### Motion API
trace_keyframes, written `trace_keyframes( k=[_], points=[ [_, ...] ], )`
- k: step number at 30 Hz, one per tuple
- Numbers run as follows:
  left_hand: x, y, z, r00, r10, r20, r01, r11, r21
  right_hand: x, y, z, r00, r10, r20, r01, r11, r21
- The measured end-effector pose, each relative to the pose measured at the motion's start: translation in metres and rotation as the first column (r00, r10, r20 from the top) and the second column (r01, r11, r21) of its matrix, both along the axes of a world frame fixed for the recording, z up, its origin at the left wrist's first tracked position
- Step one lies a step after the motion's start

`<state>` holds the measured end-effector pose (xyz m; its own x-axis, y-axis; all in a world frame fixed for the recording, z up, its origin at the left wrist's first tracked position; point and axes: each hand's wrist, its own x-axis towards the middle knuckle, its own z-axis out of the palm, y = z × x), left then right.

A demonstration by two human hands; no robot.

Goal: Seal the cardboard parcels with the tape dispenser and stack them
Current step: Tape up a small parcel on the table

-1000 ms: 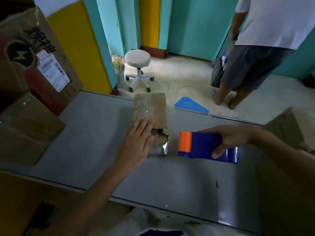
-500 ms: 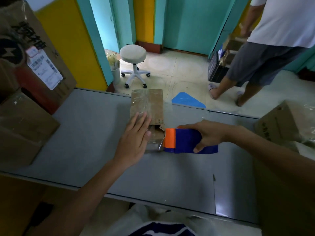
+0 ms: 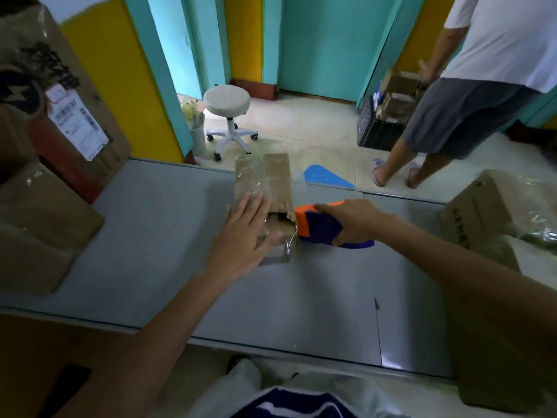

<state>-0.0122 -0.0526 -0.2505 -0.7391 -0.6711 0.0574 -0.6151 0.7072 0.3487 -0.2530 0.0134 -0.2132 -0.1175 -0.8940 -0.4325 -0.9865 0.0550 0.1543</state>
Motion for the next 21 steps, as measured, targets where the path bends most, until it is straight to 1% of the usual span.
trace_keyframes(
  k=[2,3,4,5,6,7,8,9,12,14,15,16,17,18,20,21],
  points=[
    [0.002,0.001,-0.001,1.000,-0.001,0.011,0.001,1.000,-0.001,-0.003,0.009,-0.013,0.994,-0.106,0.023,0.108,0.990,-0.091],
    [0.003,0.001,-0.001,1.000,-0.009,-0.029,0.010,1.000,0.027,-0.001,0.017,-0.021,0.984,-0.170,0.060,0.176,0.978,-0.114],
    [0.005,0.001,-0.001,0.994,-0.013,-0.110,0.023,0.996,0.091,0.001,0.025,-0.031,0.967,-0.232,0.102,0.245,0.960,-0.137],
    [0.006,0.000,0.000,0.972,0.007,-0.235,0.040,0.980,0.195,0.003,0.034,-0.041,0.948,-0.283,0.144,0.304,0.939,-0.160],
    [0.008,0.000,0.004,0.927,0.068,-0.369,0.057,0.946,0.319,0.007,0.044,-0.050,0.932,-0.312,0.185,0.344,0.922,-0.179],
    [0.009,-0.001,0.007,0.870,0.143,-0.471,0.078,0.904,0.420,0.011,0.052,-0.057,0.920,-0.321,0.227,0.366,0.909,-0.197],
    [0.011,-0.003,0.011,0.824,0.198,-0.531,0.083,0.885,0.459,0.015,0.057,-0.064,0.913,-0.319,0.256,0.374,0.903,-0.210],
    [0.015,-0.005,0.012,0.805,0.212,-0.555,0.065,0.898,0.436,0.017,0.060,-0.068,0.908,-0.310,0.283,0.377,0.897,-0.229],
    [0.030,-0.015,0.009,0.817,0.166,-0.552,-0.005,0.960,0.281,0.014,0.057,-0.072,0.895,-0.314,0.318,0.406,0.868,-0.287],
    [0.039,-0.021,0.003,0.818,0.168,-0.549,-0.039,0.971,0.238,0.007,0.056,-0.074,0.893,-0.325,0.310,0.417,0.856,-0.305],
    [0.043,-0.023,0.000,0.815,0.177,-0.552,-0.049,0.970,0.238,0.005,0.057,-0.074,0.873,-0.344,0.345,0.451,0.838,-0.306],
    [0.046,-0.024,-0.002,0.808,0.187,-0.559,-0.055,0.968,0.245,0.003,0.058,-0.074,0.848,-0.357,0.392,0.489,0.811,-0.320],
    [0.049,-0.024,-0.003,0.799,0.193,-0.569,-0.058,0.968,0.246,0.004,0.060,-0.072,0.836,-0.345,0.427,0.511,0.772,-0.378],
    [0.051,-0.023,-0.005,0.794,0.189,-0.577,-0.054,0.969,0.243,0.005,0.063,-0.070,0.846,-0.309,0.434,0.505,0.724,-0.469],
    [0.052,-0.019,-0.007,0.802,0.161,-0.576,-0.019,0.969,0.245,0.016,0.066,-0.061,0.887,-0.170,0.429,0.438,0.604,-0.666],
    [0.053,-0.018,-0.008,0.809,0.136,-0.571,0.012,0.969,0.248,0.025,0.066,-0.053,0.881,-0.094,0.463,0.430,0.564,-0.704]
  ],
)
